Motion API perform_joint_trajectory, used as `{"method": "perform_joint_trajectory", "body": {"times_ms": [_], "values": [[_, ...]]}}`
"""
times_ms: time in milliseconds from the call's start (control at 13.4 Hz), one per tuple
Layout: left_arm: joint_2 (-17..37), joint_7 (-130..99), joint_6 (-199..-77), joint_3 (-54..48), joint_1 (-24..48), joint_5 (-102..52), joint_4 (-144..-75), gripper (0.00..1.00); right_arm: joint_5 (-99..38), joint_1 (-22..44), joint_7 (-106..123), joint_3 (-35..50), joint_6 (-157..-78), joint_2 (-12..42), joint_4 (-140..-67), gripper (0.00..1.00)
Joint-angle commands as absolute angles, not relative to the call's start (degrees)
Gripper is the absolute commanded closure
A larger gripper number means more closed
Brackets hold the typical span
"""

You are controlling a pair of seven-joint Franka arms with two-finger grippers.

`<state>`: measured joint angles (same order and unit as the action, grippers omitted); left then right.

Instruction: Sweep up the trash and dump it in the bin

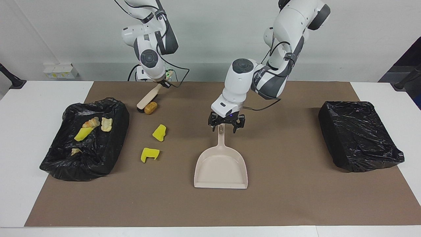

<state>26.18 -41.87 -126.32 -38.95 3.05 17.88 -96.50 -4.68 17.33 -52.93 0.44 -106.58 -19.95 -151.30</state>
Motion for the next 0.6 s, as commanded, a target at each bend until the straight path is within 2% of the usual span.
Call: {"method": "perform_joint_trajectory", "body": {"times_ms": [0, 299, 374, 524], "values": [[30.4, -42.7, -126.0, -39.2, 5.3, 24.7, -95.8, 0.0, -6.0, 16.5, -49.3, 1.2, -114.4, -17.9, -150.0, 1.0], [30.5, -43.0, -125.9, -39.5, 5.5, 25.4, -96.2, 0.0, -9.1, 14.9, -41.9, 1.1, -116.0, -6.5, -135.7, 1.0], [30.5, -43.9, -125.9, -39.6, 5.5, 25.3, -96.2, 0.21, -9.1, 14.4, -39.2, 0.9, -115.8, -4.2, -132.1, 1.0], [30.6, -45.6, -126.2, -39.6, 5.5, 25.4, -96.0, 0.77, -9.1, 12.5, -36.3, 1.0, -115.1, 0.0, -125.8, 1.0]]}}
